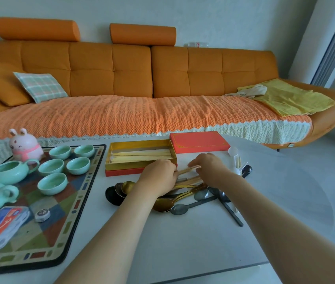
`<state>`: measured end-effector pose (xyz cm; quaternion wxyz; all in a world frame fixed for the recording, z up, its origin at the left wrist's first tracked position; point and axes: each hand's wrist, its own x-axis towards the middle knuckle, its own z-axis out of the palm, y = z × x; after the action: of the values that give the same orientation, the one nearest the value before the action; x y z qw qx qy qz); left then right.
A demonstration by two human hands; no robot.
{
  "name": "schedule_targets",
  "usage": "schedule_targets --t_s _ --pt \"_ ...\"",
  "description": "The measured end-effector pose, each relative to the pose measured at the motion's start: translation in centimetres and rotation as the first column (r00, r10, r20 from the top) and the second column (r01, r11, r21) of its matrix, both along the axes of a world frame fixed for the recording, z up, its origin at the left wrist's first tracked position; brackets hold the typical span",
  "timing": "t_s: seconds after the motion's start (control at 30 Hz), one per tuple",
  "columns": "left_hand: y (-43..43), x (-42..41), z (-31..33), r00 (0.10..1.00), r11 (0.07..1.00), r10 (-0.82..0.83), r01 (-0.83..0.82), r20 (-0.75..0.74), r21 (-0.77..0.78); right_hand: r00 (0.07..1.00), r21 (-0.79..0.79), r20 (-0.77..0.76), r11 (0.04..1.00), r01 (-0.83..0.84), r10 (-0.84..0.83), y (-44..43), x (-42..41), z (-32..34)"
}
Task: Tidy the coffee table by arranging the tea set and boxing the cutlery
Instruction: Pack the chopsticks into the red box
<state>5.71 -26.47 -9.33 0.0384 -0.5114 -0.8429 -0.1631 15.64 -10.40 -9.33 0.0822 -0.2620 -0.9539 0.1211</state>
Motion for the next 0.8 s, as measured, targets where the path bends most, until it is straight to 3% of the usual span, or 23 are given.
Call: schedule_targets --t_s 0.17,0.27,0.43,0.6,0.8 --pt "-0.2 -0.4 -0.2 0.999 0.997 0.028 -0.026 -0.021 0.073 0.997 0.056 -0.014 0.996 -0.069 0.070 -0.4 -0.6 0.5" --pt "-0.3 -0.5 -0.5 0.999 0.997 0.024 -0.022 -0.029 0.079 0.993 0.012 -0.028 0.994 -0.112 0.113 -0.8 -0.8 0.7" --pt "-1.1 -1.5 -0.2 0.998 0.993 0.053 -0.050 -0.025 0.107 0.960 -0.073 -0.193 0.973 -0.218 0.201 -2.0 -1.3 1.0" --pt "-3.5 -4.0 1.5 0.988 0.948 0.143 -0.153 0.056 0.280 0.914 -0.045 -0.354 0.973 -0.227 0.198 -2.8 -2.4 1.2" --pt "-7.1 -7.1 1.6 0.954 0.890 0.285 -0.300 0.096 0.344 0.897 0.020 -0.376 0.970 -0.244 0.233 -4.5 -4.1 1.0"
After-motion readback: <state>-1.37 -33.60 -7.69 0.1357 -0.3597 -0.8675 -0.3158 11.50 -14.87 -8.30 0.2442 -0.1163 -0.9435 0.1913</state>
